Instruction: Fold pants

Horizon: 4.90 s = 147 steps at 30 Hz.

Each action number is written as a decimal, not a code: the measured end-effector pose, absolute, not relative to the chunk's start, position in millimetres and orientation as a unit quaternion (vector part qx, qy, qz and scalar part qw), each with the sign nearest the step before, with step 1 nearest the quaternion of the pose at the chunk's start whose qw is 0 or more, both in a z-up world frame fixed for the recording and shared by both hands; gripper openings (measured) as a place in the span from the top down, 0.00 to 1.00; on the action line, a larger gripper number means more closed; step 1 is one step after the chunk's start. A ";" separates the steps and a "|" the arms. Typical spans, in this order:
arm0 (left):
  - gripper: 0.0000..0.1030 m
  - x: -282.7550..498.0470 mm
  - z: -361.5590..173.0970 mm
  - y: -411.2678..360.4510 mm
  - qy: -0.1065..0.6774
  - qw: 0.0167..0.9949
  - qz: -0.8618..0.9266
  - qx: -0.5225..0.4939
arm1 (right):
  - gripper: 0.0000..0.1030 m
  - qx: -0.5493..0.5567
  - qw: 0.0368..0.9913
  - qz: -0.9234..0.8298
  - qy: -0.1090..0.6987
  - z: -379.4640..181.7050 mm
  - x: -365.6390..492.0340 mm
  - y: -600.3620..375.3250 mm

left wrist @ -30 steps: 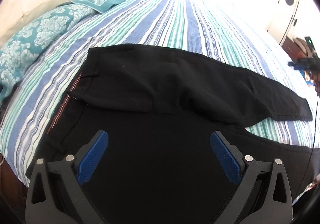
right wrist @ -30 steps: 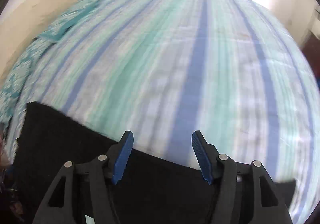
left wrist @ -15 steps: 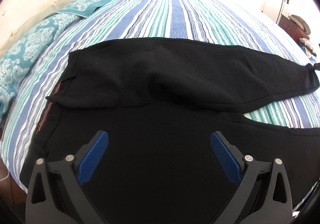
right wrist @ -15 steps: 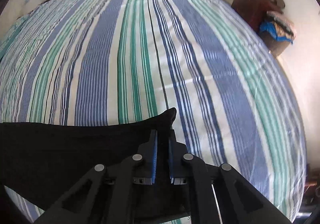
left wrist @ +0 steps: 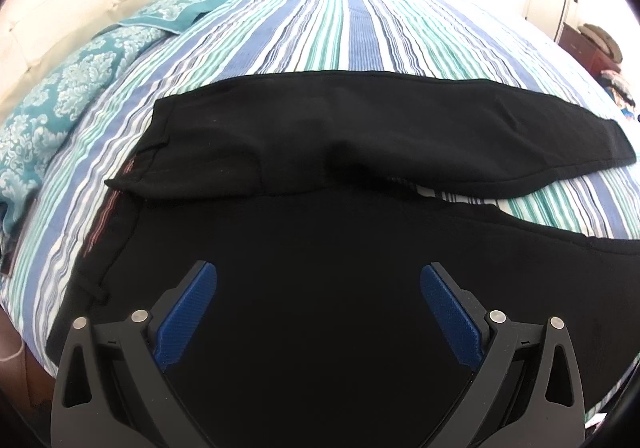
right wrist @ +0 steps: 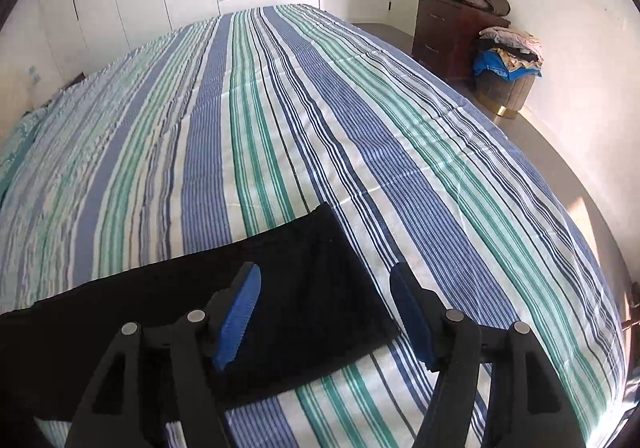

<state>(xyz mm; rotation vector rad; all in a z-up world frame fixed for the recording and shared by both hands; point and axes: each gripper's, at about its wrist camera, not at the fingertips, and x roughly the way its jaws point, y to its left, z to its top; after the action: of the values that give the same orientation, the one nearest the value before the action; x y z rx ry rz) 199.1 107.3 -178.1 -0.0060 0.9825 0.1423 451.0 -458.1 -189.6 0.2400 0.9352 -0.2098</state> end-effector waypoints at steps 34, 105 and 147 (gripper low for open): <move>0.01 133.5 -171.5 72.2 0.526 0.850 0.033 0.020 | 0.01 0.087 0.885 -0.079 0.451 -144.1 136.1 -369.0; 0.01 89.9 -33.2 -5.9 0.429 0.902 -0.010 0.053 | 0.00 0.026 0.938 0.039 0.344 -60.4 91.7 -183.1; 0.01 188.7 -128.2 46.6 0.486 0.871 0.070 0.011 | 0.88 0.060 0.908 0.131 0.394 -115.0 362.5 -384.0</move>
<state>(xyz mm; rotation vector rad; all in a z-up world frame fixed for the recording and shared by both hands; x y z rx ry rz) 188.7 46.6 -128.2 0.0221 1.0156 0.1470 362.5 -384.0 -115.0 0.1231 0.8132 0.2706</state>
